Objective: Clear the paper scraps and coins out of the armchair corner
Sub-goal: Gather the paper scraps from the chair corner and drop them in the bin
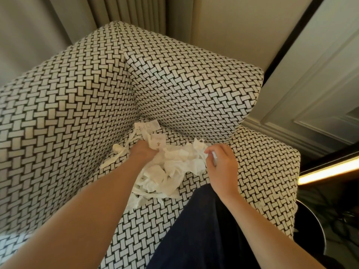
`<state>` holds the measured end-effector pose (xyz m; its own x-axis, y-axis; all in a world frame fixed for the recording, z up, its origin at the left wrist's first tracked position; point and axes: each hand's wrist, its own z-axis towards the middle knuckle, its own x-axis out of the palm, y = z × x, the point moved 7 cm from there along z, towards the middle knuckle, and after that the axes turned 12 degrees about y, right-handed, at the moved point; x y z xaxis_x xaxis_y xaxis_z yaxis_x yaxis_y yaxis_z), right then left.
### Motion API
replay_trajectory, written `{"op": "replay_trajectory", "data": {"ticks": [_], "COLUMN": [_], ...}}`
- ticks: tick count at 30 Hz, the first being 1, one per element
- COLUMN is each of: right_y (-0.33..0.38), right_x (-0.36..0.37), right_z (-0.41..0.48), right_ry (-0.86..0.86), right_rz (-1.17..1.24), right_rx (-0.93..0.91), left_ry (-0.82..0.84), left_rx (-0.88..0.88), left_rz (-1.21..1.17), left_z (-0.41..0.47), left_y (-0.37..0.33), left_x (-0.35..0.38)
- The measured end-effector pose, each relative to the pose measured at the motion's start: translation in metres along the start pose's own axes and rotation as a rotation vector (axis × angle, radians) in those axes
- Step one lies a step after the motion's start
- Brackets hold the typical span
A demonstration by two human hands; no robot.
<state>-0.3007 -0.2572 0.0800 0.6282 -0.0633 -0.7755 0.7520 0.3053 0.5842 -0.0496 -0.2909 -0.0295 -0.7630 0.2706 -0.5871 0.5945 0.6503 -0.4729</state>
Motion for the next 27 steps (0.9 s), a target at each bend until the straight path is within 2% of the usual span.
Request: {"op": "replay_trajectory", "data": {"ticks": [5,11,18,23,27], "right_y": [-0.005,-0.009,-0.009,-0.015,-0.016], "right_x": [0.004,0.001,-0.014,-0.033,-0.066], "right_z": [0.003,0.001,-0.004,-0.004,0.006], "right_ry": [-0.007,-0.014,-0.058,-0.089,-0.039], "right_rz": [0.016,0.046,0.169,0.28,0.287], "right_rx": [0.024,0.047,0.086,0.165,0.141], "left_ry": [-0.004,-0.076,-0.392,-0.468,-0.521], "left_rx": [-0.087,-0.066,0.162,0.33,0.521], "left_rz": [0.125,0.097,-0.027,-0.07,0.097], "left_z": [-0.003,-0.016,-0.05,-0.08,-0.12], "left_y": [0.002,-0.004,-0.038,-0.074,-0.122], "left_x": [0.009,0.003,-0.044,-0.066,-0.063]}}
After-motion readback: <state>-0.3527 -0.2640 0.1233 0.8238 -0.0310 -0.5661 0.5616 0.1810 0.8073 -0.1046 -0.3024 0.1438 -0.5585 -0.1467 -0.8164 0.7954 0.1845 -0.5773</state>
